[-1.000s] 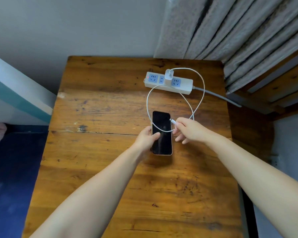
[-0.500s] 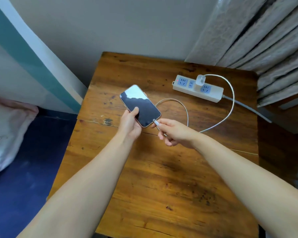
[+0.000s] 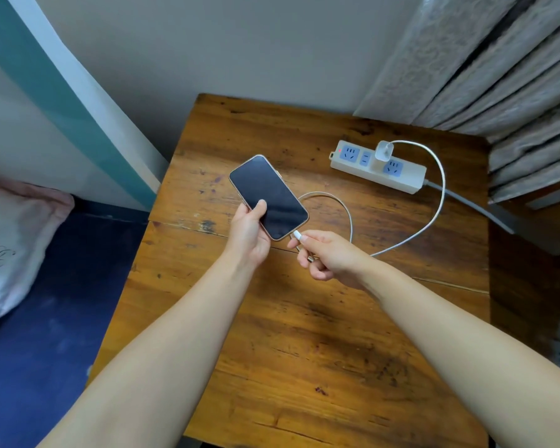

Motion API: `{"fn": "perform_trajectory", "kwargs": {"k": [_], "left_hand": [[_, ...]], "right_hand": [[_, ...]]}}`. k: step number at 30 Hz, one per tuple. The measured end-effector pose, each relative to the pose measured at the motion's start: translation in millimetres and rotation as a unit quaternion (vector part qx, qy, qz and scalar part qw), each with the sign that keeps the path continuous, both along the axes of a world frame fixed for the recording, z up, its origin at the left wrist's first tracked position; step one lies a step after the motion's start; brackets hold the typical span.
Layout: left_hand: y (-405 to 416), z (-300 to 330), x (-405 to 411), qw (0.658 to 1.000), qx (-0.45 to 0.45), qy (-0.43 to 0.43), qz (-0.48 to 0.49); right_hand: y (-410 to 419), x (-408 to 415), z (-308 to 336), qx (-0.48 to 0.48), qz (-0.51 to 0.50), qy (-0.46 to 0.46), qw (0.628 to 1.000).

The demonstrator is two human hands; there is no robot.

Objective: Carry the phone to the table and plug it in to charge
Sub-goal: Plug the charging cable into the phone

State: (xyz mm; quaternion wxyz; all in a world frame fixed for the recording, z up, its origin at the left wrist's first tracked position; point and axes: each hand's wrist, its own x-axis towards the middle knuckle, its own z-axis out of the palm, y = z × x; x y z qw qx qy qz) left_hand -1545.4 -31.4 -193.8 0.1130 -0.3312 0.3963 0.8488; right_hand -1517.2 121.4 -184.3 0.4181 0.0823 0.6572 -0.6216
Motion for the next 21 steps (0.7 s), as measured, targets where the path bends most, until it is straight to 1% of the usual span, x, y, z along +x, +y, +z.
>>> {"fn": "perform_trajectory", "kwargs": {"k": [4,8,12,15,17,21], "left_hand": [[2,4,-1,0.999,-0.024,0.029,-0.013],[-1,10,2,0.998,-0.031,0.050,-0.036],[-10,16,6,0.992,-0.022,0.089,-0.092],[-17,19,8,0.987,-0.009,0.109,-0.118],[-20,21,9,0.985,-0.007,0.111,-0.130],[-24,22,9,0.988,0.039,0.082,-0.127]], "right_hand": [[-5,2,2,-0.009,-0.026,0.017,0.999],[-8,5,3,-0.015,-0.021,0.020,0.999],[5,-5,11,-0.017,0.011,-0.020,1.000],[21,-20,23,-0.008,-0.045,-0.021,0.999],[24,-27,26,0.001,-0.074,0.000,0.997],[10,-29,24,-0.029,-0.063,0.024,0.997]]}}
